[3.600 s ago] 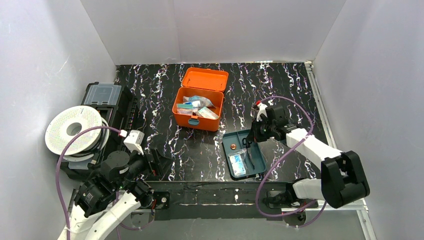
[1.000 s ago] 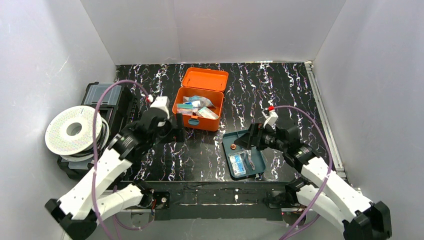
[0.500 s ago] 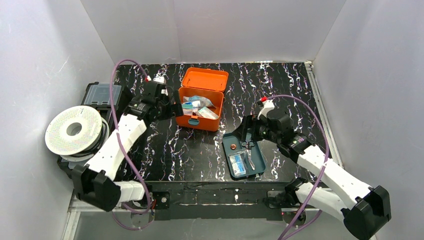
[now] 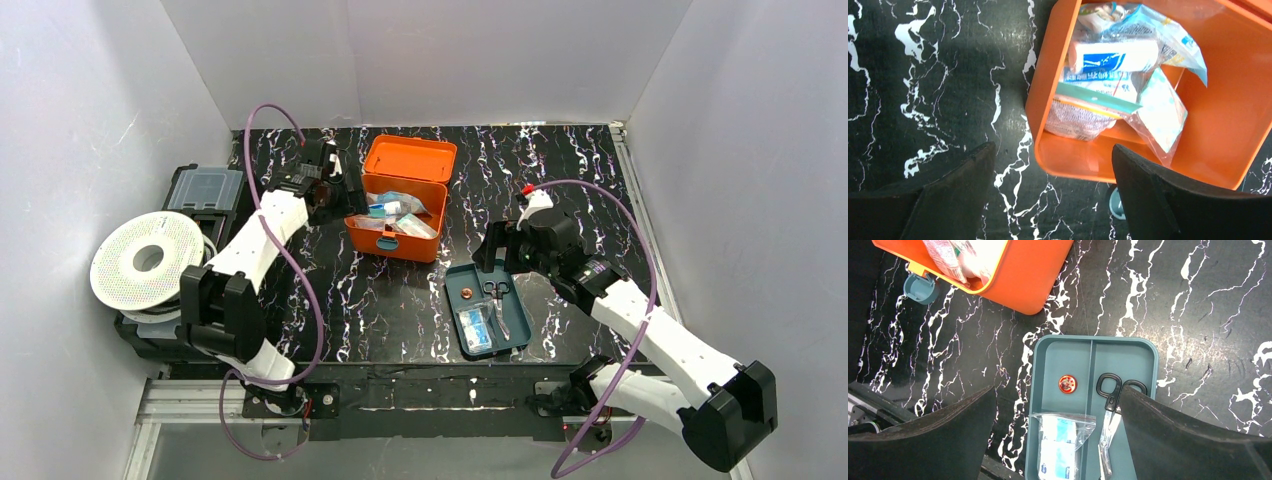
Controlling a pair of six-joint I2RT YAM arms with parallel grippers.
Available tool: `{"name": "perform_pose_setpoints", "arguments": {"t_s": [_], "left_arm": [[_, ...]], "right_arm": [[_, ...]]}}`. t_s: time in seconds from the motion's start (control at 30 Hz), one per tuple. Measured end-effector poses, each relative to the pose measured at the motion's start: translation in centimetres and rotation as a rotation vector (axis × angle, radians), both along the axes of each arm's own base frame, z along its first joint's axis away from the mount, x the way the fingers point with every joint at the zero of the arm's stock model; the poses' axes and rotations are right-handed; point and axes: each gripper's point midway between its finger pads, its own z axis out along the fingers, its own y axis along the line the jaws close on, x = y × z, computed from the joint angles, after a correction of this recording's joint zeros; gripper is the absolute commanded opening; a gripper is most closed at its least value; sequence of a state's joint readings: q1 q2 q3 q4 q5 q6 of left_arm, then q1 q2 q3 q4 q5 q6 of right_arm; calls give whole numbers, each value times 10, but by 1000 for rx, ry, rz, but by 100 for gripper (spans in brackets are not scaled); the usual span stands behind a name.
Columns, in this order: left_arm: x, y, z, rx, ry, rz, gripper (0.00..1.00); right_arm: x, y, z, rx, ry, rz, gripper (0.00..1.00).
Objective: Organize the medicine kit
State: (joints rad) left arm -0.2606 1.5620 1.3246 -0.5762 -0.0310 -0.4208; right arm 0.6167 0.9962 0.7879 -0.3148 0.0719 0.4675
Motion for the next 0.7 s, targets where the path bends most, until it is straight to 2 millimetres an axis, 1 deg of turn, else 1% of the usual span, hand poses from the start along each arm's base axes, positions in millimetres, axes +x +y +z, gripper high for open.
{"name": "perform_pose_setpoints", "arguments": {"t_s": [0.13, 0.27, 0.43, 0.53, 0.57, 0.7], "left_arm": [[9, -2, -8, -14, 22, -14, 65], [14, -3, -20, -17, 51, -31, 52], [18, -5, -29, -12, 73, -55, 35], [21, -5, -31, -6, 76, -68, 20], [22, -5, -32, -1, 77, -73, 15], [24, -2, -34, 11, 80, -88, 4]], "right_arm": [[-1, 0, -1, -1, 3, 5, 98], [-4, 3, -1, -1, 7, 32, 95], [-9, 6, -4, -8, 16, 76, 92], [-13, 5, -13, -33, 45, 99, 89], [-15, 5, -19, -47, 66, 102, 88], [-20, 3, -35, -81, 129, 109, 83]]}}
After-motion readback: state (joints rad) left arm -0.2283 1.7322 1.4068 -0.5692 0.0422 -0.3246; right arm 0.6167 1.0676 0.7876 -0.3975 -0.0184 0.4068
